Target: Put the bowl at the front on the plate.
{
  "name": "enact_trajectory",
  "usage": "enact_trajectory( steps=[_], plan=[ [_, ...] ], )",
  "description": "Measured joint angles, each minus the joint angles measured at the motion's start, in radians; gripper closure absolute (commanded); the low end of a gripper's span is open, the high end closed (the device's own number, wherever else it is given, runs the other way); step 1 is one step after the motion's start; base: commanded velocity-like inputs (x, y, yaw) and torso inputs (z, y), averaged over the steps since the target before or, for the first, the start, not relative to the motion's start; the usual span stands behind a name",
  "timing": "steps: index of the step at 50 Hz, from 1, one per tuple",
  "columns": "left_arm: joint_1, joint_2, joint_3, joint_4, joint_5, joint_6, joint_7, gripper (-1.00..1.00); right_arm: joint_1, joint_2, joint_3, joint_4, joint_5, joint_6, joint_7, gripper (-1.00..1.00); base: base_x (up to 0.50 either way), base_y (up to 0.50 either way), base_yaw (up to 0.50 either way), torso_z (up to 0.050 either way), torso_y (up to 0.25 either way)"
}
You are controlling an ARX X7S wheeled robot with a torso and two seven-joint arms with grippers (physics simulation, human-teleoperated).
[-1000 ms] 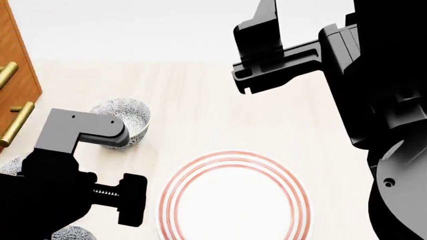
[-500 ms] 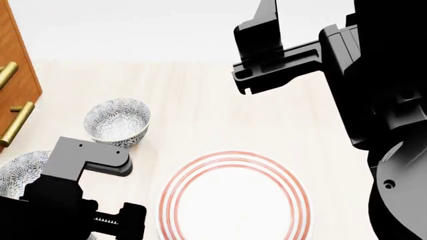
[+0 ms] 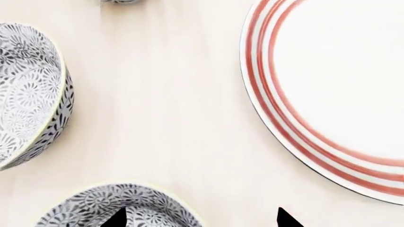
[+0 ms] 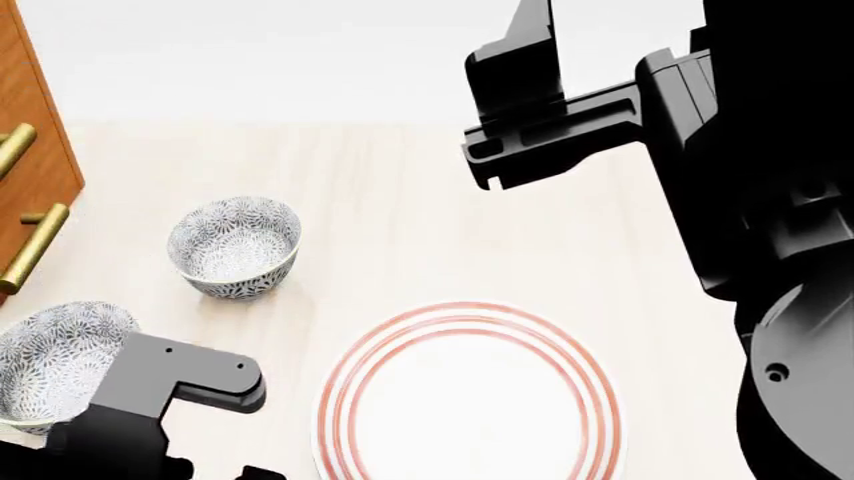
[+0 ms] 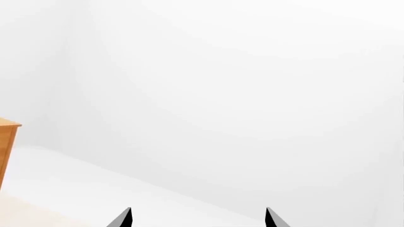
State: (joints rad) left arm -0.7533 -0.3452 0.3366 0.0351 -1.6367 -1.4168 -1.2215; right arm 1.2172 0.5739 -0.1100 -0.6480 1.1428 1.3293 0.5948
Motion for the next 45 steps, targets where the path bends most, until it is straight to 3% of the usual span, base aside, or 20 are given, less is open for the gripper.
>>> enact_trajectory(
  steps=[33,34,45],
  plan=[
    [0.099,-0.047,0.065,0.003,0.007,0.035,0.019,-1.00,0.013,0.014,-0.017,0.002,0.021,-0.008,0.024,-1.00,0.00,0.00,0.00,0.000,0.000],
    [0.100,-0.048,0.066,0.003,0.008,0.037,0.021,1.00,0.013,0.015,-0.017,0.003,0.021,-0.009,0.024,-1.00,0.00,0.00,0.00,0.000,0.000],
    [0.102,-0.055,0.082,0.019,0.042,0.035,0.061,1.00,0.008,0.018,-0.022,0.001,0.025,-0.020,0.027,-1.00,0.00,0.00,0.00,0.000,0.000]
  ],
)
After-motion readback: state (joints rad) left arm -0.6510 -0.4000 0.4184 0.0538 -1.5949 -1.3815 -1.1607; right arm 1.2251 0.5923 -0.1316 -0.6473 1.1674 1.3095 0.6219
